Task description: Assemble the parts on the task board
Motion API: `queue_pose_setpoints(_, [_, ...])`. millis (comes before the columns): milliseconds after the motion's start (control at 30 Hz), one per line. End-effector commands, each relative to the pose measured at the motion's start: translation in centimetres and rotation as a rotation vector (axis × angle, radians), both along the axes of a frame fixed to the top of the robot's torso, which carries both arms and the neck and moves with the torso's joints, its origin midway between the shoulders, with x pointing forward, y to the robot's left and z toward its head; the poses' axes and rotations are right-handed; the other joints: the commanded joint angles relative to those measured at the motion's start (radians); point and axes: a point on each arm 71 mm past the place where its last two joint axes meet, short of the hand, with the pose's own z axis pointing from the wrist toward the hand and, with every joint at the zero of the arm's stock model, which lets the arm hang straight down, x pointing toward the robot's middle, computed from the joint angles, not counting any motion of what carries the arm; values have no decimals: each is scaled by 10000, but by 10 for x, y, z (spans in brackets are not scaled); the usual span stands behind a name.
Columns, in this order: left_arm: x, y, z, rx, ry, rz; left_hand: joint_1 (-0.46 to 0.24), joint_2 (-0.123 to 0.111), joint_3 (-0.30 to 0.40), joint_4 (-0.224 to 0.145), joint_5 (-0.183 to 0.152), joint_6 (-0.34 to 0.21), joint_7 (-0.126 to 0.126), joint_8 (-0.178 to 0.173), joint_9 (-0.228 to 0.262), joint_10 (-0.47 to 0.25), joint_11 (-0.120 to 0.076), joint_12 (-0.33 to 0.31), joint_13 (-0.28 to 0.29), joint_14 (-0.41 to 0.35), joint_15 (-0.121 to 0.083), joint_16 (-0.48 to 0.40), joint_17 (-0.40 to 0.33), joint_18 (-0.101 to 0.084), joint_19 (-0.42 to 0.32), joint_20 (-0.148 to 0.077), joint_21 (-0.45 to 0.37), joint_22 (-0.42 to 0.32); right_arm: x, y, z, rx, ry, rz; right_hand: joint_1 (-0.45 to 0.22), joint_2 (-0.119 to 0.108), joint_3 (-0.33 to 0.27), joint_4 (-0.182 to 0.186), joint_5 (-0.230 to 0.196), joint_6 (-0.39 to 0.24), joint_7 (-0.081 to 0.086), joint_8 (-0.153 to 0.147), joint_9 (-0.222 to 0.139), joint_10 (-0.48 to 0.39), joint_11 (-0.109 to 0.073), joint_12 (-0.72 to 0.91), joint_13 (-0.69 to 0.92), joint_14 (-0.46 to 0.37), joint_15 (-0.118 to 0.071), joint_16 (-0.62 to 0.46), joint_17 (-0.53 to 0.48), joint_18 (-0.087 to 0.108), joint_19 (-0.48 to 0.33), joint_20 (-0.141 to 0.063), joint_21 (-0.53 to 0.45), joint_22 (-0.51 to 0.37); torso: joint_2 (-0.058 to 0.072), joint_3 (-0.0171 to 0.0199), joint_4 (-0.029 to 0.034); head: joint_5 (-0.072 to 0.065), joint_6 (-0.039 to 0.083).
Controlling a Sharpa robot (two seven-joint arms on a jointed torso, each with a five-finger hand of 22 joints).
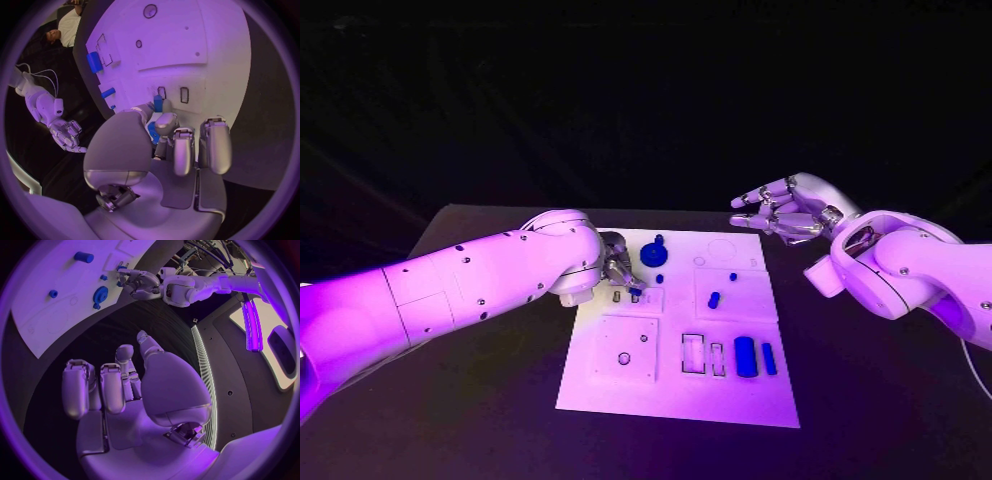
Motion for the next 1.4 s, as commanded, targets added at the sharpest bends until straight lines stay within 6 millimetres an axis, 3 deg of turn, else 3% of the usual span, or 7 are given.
queue_pose_setpoints(33, [0, -2, 0, 249, -433, -260, -122, -7, 1603, -1563, -62, 31, -48, 30, 14, 43, -7, 46, -2, 1050, 16, 24, 2633, -193, 400, 10, 30, 745, 0, 1, -1, 44, 168, 139, 33, 61, -64, 6, -49, -49, 17, 59, -12, -84, 7, -32, -17, 436, 45, -65, 251, 23, -80, -18, -59, -15, 2, 6, 1, -15, -21])
queue_pose_setpoints(1400, [-11, -2, -10, 1042, 291, -790, -432, 31, 1689, -1473, -109, 159, -90, 89, 101, 131, -38, 109, 50, 1050, -7, 24, 2633, -213, 432, -6, 87, 840, 3, -4, -4, 188, 498, 57, 66, 103, -77, 17, -33, -46, 15, 68, -10, -89, 4, -27, -32, 427, 44, -94, 214, 30, -99, -18, -82, -52, -1, 18, -2, 52, -76])
